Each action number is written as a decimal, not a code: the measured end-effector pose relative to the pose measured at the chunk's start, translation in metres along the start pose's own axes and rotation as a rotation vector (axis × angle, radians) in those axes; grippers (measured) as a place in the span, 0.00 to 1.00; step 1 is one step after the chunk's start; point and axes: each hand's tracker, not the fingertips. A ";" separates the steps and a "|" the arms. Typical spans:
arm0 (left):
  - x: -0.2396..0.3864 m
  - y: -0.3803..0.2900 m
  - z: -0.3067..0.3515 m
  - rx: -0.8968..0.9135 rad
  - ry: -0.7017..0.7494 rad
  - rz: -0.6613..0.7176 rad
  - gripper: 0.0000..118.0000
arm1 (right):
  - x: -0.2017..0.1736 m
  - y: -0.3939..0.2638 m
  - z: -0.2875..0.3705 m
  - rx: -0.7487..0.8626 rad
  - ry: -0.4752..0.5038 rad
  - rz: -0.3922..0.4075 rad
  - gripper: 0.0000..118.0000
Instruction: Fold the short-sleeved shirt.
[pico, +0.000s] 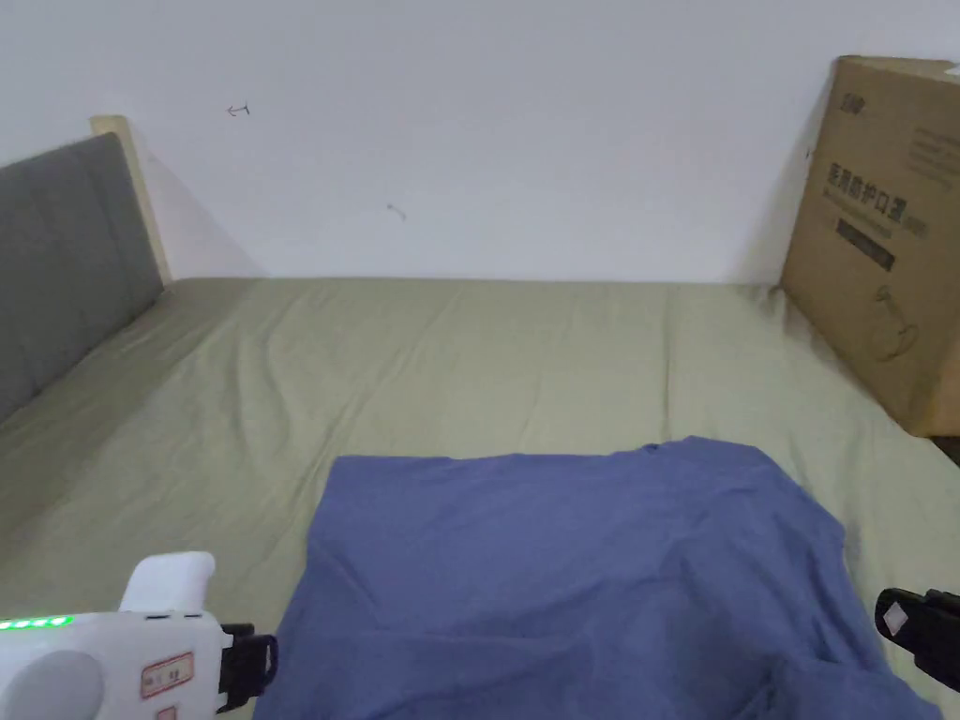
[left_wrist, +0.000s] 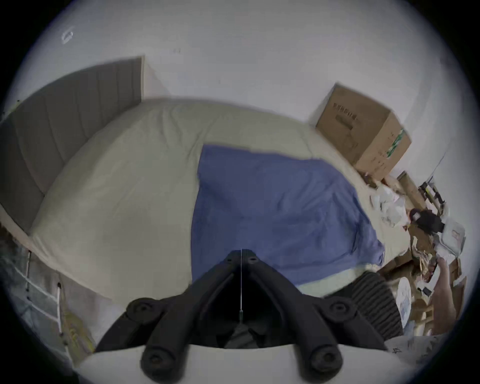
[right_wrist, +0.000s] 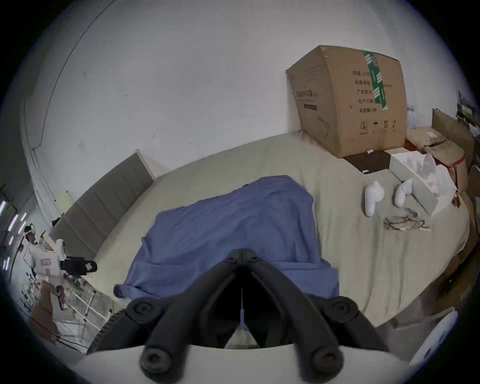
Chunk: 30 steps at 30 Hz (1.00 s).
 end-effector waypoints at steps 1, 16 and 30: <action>-0.005 -0.004 -0.012 -0.094 -0.023 0.007 0.00 | 0.000 -0.001 -0.001 -0.009 -0.008 0.012 0.00; -0.036 -0.044 -0.083 -0.232 0.031 -0.068 0.36 | 0.068 -0.034 -0.018 -0.151 -0.085 -0.167 0.00; -0.026 -0.047 -0.050 -0.152 -0.007 -0.005 0.04 | 0.114 -0.073 -0.064 -0.481 -0.229 -0.032 1.00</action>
